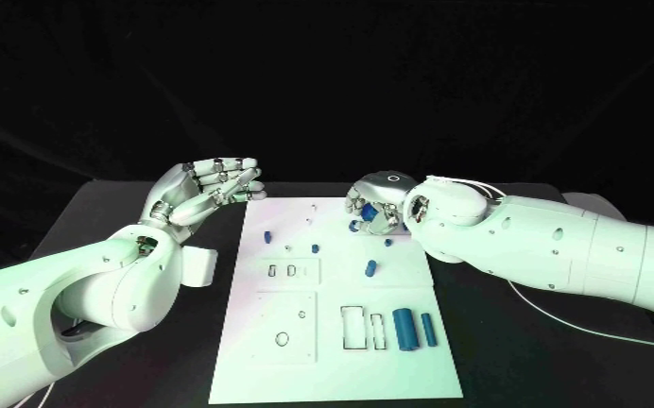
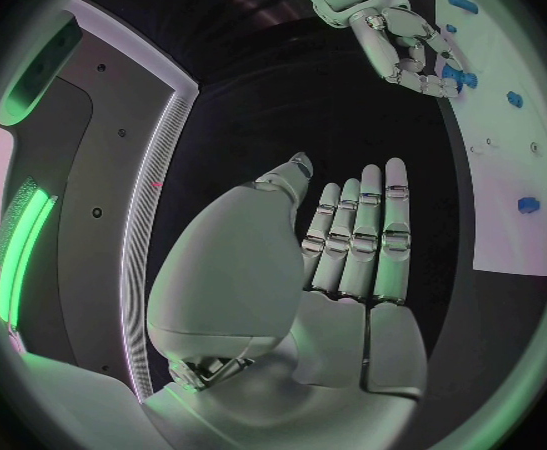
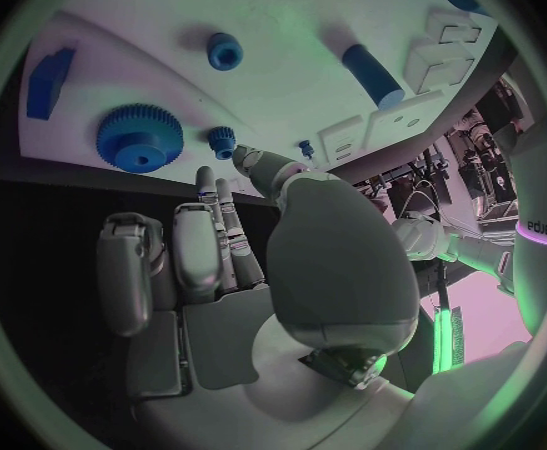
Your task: Assemble the parts on the task board
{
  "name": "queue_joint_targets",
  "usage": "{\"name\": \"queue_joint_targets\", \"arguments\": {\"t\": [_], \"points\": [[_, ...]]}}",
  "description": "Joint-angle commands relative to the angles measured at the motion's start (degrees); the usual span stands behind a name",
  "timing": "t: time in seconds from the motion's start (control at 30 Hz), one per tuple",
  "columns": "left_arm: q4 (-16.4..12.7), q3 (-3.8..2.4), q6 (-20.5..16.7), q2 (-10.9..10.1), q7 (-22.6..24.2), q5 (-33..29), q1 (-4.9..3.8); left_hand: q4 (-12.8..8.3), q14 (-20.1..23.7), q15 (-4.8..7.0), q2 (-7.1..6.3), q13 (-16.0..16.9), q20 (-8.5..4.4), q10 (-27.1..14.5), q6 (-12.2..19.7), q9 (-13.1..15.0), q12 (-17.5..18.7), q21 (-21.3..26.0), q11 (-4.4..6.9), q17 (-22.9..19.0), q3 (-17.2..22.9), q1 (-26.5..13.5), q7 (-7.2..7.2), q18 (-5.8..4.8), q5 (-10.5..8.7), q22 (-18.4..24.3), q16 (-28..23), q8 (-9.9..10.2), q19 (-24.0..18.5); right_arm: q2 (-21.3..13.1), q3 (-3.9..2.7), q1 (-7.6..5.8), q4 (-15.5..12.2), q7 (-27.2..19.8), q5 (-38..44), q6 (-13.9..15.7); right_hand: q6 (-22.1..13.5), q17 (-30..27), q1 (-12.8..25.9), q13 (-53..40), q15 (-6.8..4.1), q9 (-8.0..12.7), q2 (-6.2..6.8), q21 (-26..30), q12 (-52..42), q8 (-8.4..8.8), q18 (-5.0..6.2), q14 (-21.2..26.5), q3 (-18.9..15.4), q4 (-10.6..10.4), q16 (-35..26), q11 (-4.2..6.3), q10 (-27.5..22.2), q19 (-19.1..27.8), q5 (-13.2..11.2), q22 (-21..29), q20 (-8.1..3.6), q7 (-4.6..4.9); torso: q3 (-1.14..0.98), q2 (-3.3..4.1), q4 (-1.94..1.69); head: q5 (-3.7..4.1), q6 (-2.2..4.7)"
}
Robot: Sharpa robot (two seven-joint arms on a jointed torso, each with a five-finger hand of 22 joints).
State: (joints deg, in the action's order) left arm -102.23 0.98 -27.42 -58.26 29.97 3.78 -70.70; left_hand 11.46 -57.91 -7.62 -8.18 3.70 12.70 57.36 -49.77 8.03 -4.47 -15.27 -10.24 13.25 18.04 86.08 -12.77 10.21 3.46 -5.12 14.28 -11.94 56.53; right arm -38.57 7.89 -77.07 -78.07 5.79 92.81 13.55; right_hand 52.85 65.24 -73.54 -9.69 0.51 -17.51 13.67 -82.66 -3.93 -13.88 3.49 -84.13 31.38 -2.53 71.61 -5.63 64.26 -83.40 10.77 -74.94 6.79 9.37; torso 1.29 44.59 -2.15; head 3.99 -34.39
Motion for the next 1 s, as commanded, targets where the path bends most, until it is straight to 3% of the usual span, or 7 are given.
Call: {"name": "queue_joint_targets", "arguments": {"t": [0.03,0.4,0.6,0.63,0.8,0.97,1.0], "points": [[-0.26,-0.06,1.12,0.02,0.16,0.32,-0.12,0.08,0.46,-0.03,-0.02,-0.04,0.5,0.0,0.07,-0.06,0.32,0.25,-0.16,0.06,0.3,-0.47,-0.46,0.25,-0.3,0.08,-0.27,0.19,-0.05,0.22,0.04,0.1,0.21,0.49,1.25,-1.61,0.27,0.19,-0.27,-0.03,0.47,-0.13,-0.22,-0.34,0.0,-0.05,-0.85,-1.47,0.06,-0.44,0.51,-0.3,-0.19,-0.2,-0.21,-2.55,0.09,0.22,-0.13,0.32,0.01,-0.23,0.03],[-0.28,-0.06,1.12,-0.07,0.05,0.32,-0.16,0.07,0.54,-0.05,-0.04,-0.04,0.52,-0.03,0.1,-0.07,0.36,0.26,-0.19,0.07,0.31,-0.5,-0.49,0.25,-0.3,0.1,-0.33,0.22,-0.06,0.76,0.12,0.42,0.95,0.81,1.44,-2.44,0.71,0.75,-0.5,-0.08,0.52,-0.4,-0.62,-0.7,-0.06,-0.29,-0.95,-1.53,0.31,-0.49,1.14,-0.34,-0.16,-0.38,-0.16,-3.13,0.16,0.27,-0.07,0.57,-0.13,-0.4,-0.27],[-0.28,-0.06,1.14,-0.14,0.02,0.32,-0.17,0.07,0.54,-0.05,-0.04,-0.04,0.52,-0.03,0.1,-0.07,0.36,0.26,-0.19,0.07,0.31,-0.5,-0.49,0.25,-0.3,0.1,-0.33,0.22,-0.06,0.84,0.14,0.56,1.07,0.98,1.48,-2.78,1.38,1.89,-0.58,-0.26,0.52,-0.8,-1.14,-1.8,-0.36,-0.64,-1.31,-1.75,0.61,-0.72,2.31,-0.27,0.48,-1.25,-0.21,-5.0,0.21,0.27,0.03,0.53,-0.01,-0.52,-0.33],[-0.28,-0.06,1.16,-0.14,0.02,0.32,-0.17,0.07,0.54,-0.05,-0.04,-0.04,0.52,-0.03,0.1,-0.07,0.36,0.26,-0.19,0.07,0.31,-0.5,-0.49,0.25,-0.3,0.1,-0.33,0.22,-0.06,0.88,0.14,0.61,1.08,0.96,1.48,-2.74,1.57,2.02,-0.62,-0.33,0.49,-0.91,-1.25,-1.94,-0.46,-0.74,-1.34,-1.78,0.69,-0.76,2.5,-0.22,0.74,-1.34,-0.2,-5.23,0.2,0.22,0.07,0.59,-0.03,-0.49,-0.61],[-0.33,-0.06,1.29,-0.11,-0.02,0.32,-0.18,0.05,0.58,-0.06,-0.03,-0.04,0.53,-0.04,0.11,-0.08,0.38,0.27,-0.2,0.08,0.33,-0.51,-0.5,0.25,-0.3,0.11,-0.37,0.24,-0.05,1.0,0.14,0.69,1.11,0.9,1.46,-2.43,2.31,2.29,-0.76,-0.48,0.38,-1.3,-1.64,-2.24,-0.64,-1.17,-1.42,-1.78,0.94,-0.85,2.92,-0.03,1.29,-1.51,-0.2,-5.72,0.14,0.0,0.08,0.62,-0.28,-0.3,-0.64],[-0.37,-0.06,1.33,-0.14,-0.06,0.32,-0.19,0.05,0.58,-0.06,-0.03,-0.04,0.53,-0.04,0.11,-0.08,0.38,0.27,-0.2,0.08,0.33,-0.51,-0.5,0.25,-0.3,0.11,-0.37,0.24,-0.05,1.07,0.15,0.76,1.27,0.86,1.23,-1.62,3.21,2.72,-0.85,-0.75,0.09,-1.86,-2.38,-2.7,-1.01,-1.74,-1.56,-1.79,1.21,-1.09,3.49,0.36,2.4,-1.82,-0.27,-6.51,-0.06,-0.45,0.13,0.62,-0.28,-0.36,-0.77],[-0.37,-0.06,1.32,-0.15,-0.07,0.32,-0.19,0.05,0.58,-0.06,-0.03,-0.04,0.53,-0.04,0.11,-0.08,0.38,0.27,-0.2,0.08,0.33,-0.51,-0.5,0.25,-0.3,0.11,-0.37,0.24,-0.05,1.07,0.15,0.77,1.31,0.79,1.04,-1.38,3.56,2.85,-0.67,-0.84,-0.01,-2.1,-3.03,-2.8,-1.11,-1.99,-1.59,-1.81,1.32,-1.47,3.68,0.49,2.75,-1.86,-0.41,-6.67,-0.14,-0.62,0.14,0.61,-0.3,-0.45,-0.84]]}}
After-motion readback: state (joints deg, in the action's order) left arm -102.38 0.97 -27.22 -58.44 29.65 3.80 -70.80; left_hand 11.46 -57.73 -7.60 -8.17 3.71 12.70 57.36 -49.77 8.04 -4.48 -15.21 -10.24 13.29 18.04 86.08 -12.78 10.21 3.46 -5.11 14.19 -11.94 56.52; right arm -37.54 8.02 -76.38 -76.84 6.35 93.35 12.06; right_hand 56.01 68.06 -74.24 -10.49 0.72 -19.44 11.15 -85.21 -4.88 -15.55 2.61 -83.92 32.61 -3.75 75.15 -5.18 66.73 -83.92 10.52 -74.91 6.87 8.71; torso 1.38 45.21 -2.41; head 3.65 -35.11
